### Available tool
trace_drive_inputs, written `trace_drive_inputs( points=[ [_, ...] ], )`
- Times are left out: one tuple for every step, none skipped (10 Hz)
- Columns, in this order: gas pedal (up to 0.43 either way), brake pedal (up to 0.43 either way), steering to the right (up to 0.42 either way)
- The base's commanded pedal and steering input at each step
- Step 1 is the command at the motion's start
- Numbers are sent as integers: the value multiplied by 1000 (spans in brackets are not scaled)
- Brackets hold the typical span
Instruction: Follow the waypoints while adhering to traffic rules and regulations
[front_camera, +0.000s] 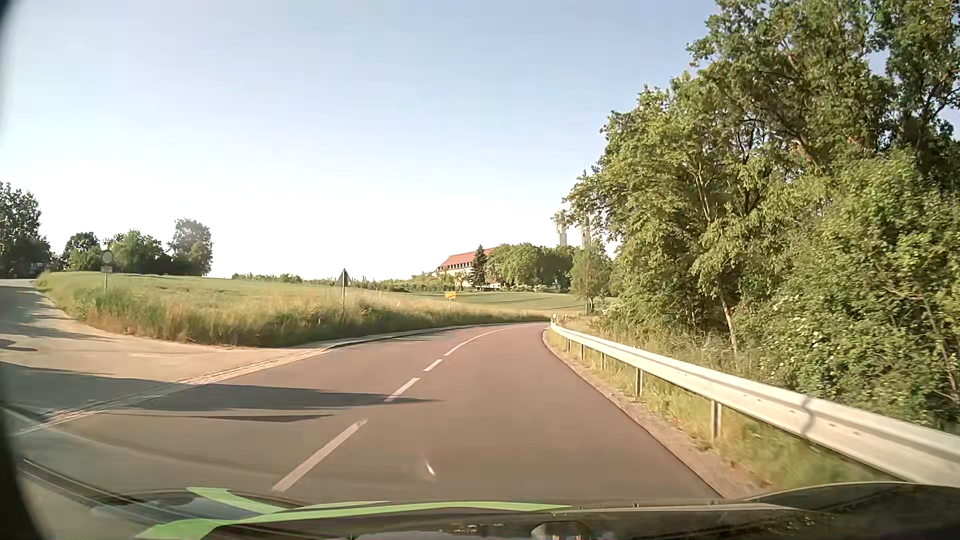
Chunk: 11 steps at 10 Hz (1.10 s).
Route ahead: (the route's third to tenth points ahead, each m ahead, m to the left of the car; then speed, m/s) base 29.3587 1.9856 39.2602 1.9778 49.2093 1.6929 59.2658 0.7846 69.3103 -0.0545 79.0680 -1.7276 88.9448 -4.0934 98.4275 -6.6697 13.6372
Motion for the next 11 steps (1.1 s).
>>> trace_drive_inputs(
  points=[
    [311,0,-5],
    [311,0,-2],
    [311,0,-2],
    [319,0,-9],
    [319,0,-12],
    [319,0,-10],
    [319,0,-11],
    [331,0,-10],
    [331,0,-10],
    [339,0,-9],
    [339,0,-6]
  ],
)
